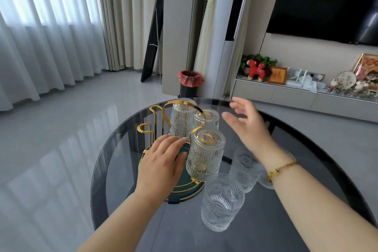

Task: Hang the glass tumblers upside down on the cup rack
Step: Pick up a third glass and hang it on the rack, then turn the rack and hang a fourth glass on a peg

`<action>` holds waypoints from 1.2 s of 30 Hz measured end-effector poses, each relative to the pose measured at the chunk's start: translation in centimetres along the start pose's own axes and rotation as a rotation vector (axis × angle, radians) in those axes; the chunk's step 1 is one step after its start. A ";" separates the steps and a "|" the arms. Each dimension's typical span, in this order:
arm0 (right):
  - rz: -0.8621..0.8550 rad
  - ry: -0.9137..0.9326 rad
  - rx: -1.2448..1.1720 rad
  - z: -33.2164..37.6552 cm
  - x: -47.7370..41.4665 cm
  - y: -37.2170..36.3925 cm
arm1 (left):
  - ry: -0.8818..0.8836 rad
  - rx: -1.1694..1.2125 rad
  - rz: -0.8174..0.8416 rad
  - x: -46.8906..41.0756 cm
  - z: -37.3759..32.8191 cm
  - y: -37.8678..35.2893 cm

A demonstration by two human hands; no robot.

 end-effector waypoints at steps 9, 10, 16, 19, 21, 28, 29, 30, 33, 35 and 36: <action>-0.219 -0.180 -0.209 -8.0 15.2 0.8 | 0.185 0.141 -0.074 5.2 1.4 -0.6; -0.201 -0.217 -0.180 -9.0 16.1 0.1 | 0.227 0.146 -0.054 6.5 2.1 -1.0; 0.015 -0.441 -0.029 -13.0 18.3 -4.6 | 0.434 0.090 0.336 11.6 7.1 -6.1; 0.033 -0.452 0.011 -13.0 17.5 -5.7 | 0.401 0.071 0.444 11.1 7.2 -7.4; 0.009 -0.443 0.063 -13.0 17.0 -5.9 | 0.396 0.057 0.464 11.0 7.3 -7.8; -0.021 -0.426 0.181 -13.4 16.1 -6.1 | 0.393 0.032 0.442 11.0 7.6 -8.1; -0.023 -0.428 0.174 -13.5 16.1 -6.1 | 0.394 0.034 0.441 11.0 7.7 -8.2; -0.022 -0.436 0.164 -13.6 16.1 -6.1 | 0.395 0.033 0.440 11.0 7.7 -8.2; -0.015 -0.457 0.110 -13.8 16.3 -6.0 | 0.391 0.021 0.440 11.0 7.7 -8.2; -0.003 -0.448 0.033 -13.7 16.5 -5.8 | 0.390 0.022 0.446 11.0 7.6 -8.2; 0.009 -0.447 -0.010 -13.6 16.8 -5.6 | 0.391 0.023 0.448 11.0 7.6 -8.1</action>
Point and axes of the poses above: each hand's wrist, its own x-axis away from the middle knuckle, its own y-axis out of the back of the hand, z = x × y, the point moved 10 cm from there along -x, towards the middle knuckle
